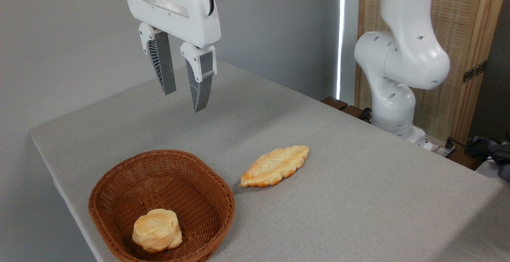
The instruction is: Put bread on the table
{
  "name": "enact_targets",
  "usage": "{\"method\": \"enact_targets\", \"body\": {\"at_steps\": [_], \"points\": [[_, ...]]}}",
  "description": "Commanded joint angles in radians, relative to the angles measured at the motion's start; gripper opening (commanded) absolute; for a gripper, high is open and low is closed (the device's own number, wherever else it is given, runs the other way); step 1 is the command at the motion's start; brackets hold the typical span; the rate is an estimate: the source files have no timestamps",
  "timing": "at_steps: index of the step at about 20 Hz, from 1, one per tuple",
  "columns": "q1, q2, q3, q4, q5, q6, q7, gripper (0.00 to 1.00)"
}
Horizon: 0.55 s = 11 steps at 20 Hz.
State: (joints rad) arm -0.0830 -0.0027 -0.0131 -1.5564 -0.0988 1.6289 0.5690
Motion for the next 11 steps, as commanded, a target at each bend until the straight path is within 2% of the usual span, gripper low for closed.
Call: {"method": "enact_targets", "body": {"at_steps": [1, 5, 7, 11], "points": [[-0.030, 0.012, 0.028, 0.025, 0.014, -0.047, -0.024, 1.00], [-0.030, 0.012, 0.027, 0.027, 0.024, -0.064, -0.024, 1.00], [-0.030, 0.012, 0.018, 0.027, 0.098, -0.067, -0.026, 1.00], [-0.030, 0.012, 0.021, 0.027, 0.099, -0.083, -0.021, 1.00]]}}
